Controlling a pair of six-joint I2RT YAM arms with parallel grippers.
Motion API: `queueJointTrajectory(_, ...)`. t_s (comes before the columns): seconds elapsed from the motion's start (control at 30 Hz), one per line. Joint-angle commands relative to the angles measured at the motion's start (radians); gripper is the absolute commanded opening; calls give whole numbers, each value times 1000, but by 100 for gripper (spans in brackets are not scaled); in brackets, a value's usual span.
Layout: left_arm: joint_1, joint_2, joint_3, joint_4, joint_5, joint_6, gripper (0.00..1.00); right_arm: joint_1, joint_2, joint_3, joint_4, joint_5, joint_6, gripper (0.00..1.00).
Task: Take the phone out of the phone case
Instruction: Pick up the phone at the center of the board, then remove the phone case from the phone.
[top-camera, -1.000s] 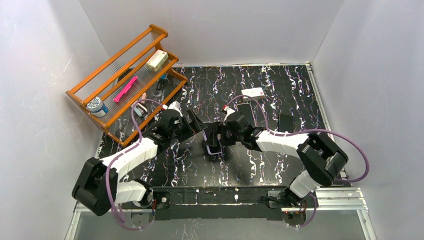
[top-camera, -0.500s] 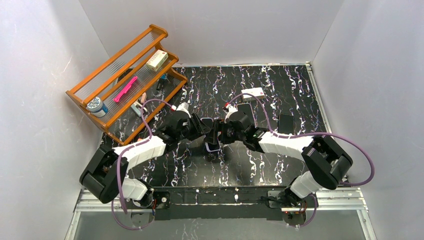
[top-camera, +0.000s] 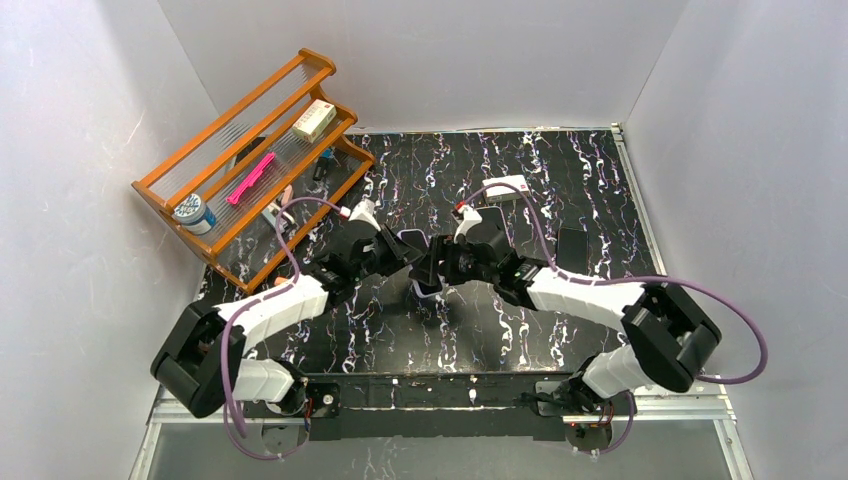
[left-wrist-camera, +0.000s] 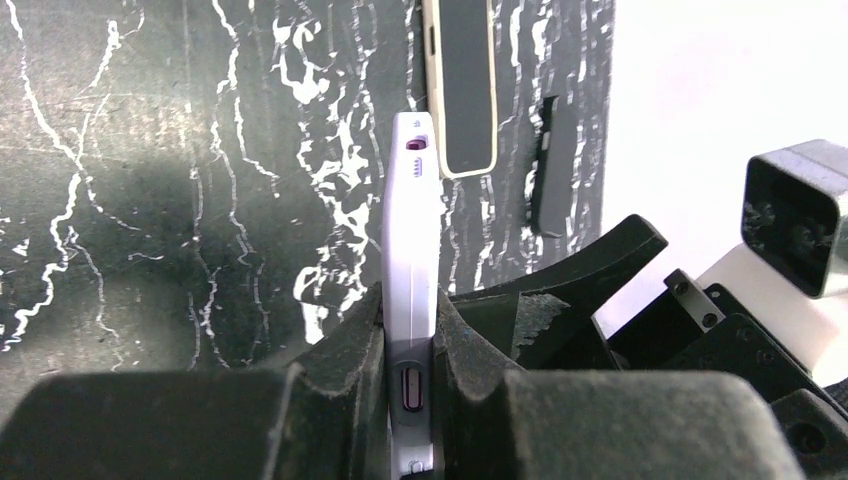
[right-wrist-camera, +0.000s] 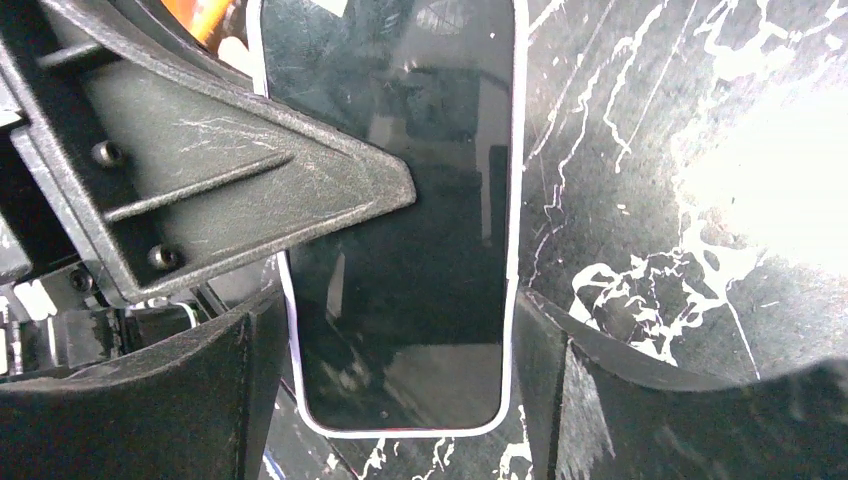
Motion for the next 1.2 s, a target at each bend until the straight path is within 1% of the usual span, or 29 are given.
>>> queueJointTrajectory(0.0,22,-82,10,48,-121,-58,0,-11,-120,-20,119,3,32,86)
queueJointTrajectory(0.07,34,-94,-1,81,-116,-90,0,-20,-155,-46,141,-2,54,95)
queueJointTrajectory(0.1,38,-101,-8,102,-114,-107,0,-26,-174,-61,155,-4,69,98)
queueJointTrajectory(0.13,41,-109,-18,133,-114,-123,0,-31,-199,-78,174,-5,84,99)
queueJointTrajectory(0.3,57,-140,-62,241,-120,-201,0,-52,-293,-161,248,2,146,99)
queueJointTrajectory(0.47,59,-164,-84,337,-123,-220,0,-59,-357,-237,332,12,223,99)
queueJointTrajectory(0.67,59,-180,-96,403,-130,-263,0,-59,-355,-286,488,-51,288,99)
queueJointTrajectory(0.8,59,-183,-108,444,-125,-316,0,-59,-320,-289,567,-96,304,95)
queueJointTrajectory(1.03,58,-213,-145,517,-143,-413,0,-62,-287,-264,626,-122,297,79)
queueJointTrajectory(1.17,58,-227,-150,532,-143,-429,0,-62,-255,-250,672,-131,316,74)
